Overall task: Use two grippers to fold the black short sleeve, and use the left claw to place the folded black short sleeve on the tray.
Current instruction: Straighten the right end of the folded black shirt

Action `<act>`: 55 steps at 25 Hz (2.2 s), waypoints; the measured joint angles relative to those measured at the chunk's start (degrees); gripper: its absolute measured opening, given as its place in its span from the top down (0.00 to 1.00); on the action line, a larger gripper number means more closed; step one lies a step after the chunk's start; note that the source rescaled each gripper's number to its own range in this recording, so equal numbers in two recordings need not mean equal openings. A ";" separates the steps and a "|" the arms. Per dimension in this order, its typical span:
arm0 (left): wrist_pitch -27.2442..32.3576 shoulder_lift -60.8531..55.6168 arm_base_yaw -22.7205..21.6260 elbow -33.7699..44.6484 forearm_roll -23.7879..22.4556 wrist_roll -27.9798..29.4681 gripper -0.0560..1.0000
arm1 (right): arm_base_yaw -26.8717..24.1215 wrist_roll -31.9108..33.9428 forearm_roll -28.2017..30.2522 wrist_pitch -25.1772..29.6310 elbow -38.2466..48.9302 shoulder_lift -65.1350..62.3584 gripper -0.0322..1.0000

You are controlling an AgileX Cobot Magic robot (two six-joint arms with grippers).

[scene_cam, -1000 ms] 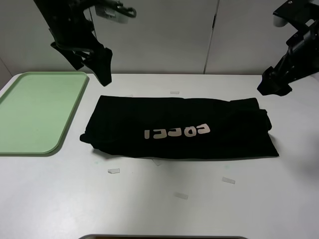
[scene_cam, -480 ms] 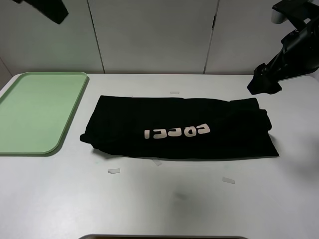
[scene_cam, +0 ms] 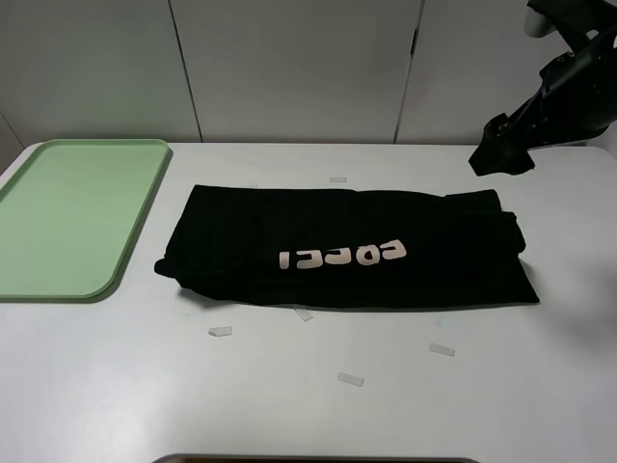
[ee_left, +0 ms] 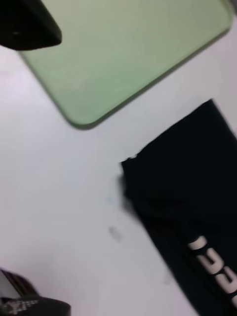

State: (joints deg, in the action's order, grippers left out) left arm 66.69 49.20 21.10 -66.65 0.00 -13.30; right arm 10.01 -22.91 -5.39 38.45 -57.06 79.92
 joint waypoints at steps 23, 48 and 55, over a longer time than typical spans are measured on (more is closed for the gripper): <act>-5.19 -49.32 0.00 38.34 2.22 13.80 0.01 | 0.00 1.19 -0.31 0.00 0.00 0.00 0.00; -5.64 -49.32 -20.42 38.34 1.88 14.81 0.02 | 0.00 7.49 -2.73 -0.02 0.00 0.00 0.00; -5.64 -49.32 -20.48 38.34 1.88 14.81 0.02 | 0.00 9.15 -5.28 -0.02 0.00 0.00 0.00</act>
State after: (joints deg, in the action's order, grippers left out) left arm 61.05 -0.12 0.61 -28.30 1.88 1.51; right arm 10.01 -13.76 -10.67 38.43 -57.06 79.92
